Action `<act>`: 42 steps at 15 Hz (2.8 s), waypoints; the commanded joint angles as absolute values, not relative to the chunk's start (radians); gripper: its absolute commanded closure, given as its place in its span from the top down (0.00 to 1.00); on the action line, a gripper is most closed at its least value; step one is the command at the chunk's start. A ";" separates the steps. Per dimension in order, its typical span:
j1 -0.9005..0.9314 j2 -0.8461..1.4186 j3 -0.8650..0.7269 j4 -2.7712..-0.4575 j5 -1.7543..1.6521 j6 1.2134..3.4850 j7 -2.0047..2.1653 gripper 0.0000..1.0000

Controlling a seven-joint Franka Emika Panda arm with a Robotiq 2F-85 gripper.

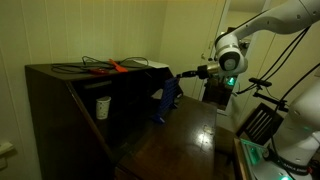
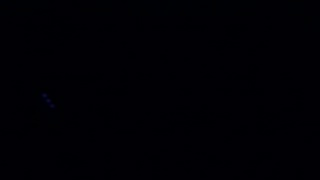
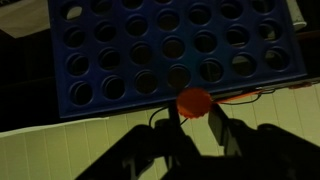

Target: Pick up the orange object and place it in the blue object

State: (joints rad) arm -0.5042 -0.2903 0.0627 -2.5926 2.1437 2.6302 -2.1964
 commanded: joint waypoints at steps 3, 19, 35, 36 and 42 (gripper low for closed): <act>-0.438 -0.293 -0.016 -2.592 2.126 2.625 -2.211 0.10; -0.396 -0.301 -0.200 -2.565 1.924 2.444 -2.232 0.10; -0.348 -0.269 -0.146 -2.538 2.050 2.538 -2.397 0.10; -0.347 -0.264 -0.146 -2.537 2.058 2.535 -2.408 0.10; -0.342 -0.231 -0.142 -2.523 2.117 2.542 -2.467 0.10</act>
State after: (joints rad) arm -0.3498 -0.2631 -0.1475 -2.5530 2.0682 2.5193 -2.4214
